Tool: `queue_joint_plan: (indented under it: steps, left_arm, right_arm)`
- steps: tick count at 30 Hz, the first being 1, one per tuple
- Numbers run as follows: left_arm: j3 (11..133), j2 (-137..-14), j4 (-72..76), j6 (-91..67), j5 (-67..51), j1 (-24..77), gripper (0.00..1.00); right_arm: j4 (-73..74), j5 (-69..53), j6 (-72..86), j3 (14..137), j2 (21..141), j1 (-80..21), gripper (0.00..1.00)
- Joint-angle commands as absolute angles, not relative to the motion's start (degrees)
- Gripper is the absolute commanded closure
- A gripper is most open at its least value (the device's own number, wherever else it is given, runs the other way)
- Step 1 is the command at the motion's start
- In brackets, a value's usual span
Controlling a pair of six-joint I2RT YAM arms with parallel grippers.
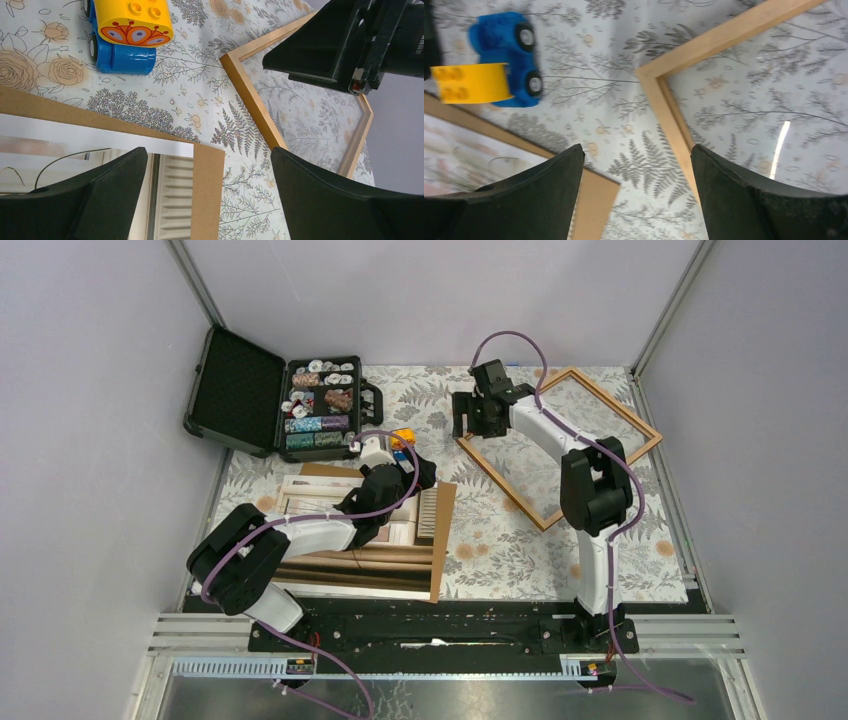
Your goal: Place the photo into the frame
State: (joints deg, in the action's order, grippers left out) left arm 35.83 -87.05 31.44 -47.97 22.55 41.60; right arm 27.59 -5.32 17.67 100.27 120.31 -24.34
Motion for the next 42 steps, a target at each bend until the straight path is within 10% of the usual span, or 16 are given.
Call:
queue_joint_plan:
  steps: [1, 5, 16, 22, 42]
  left_arm:
    - [35.79, -85.43, 34.47, -47.54, 23.09, 41.33, 0.01]
    - [36.26, -85.89, 34.38, -47.34, 22.81, 41.4, 0.01]
    - [36.43, -86.17, 34.16, -47.68, 23.33, 41.4, 0.01]
    - [36.46, -86.06, 33.9, -47.58, 23.44, 41.37, 0.01]
    - [36.11, -85.55, 33.77, -47.71, 23.9, 41.37, 0.01]
  right_arm:
    - [31.64, 3.67, 8.27, 103.73, 122.36, -24.87, 0.18]
    - [32.11, 2.07, 6.05, 107.58, 126.24, -24.94, 0.37]
    - [33.57, 7.52, -1.95, 113.51, 133.38, -27.56, 0.31]
    - [32.36, 11.12, -7.44, 113.47, 134.93, -29.58, 0.53]
    - [29.8, 8.16, -16.09, 108.45, 134.44, -30.39, 0.74]
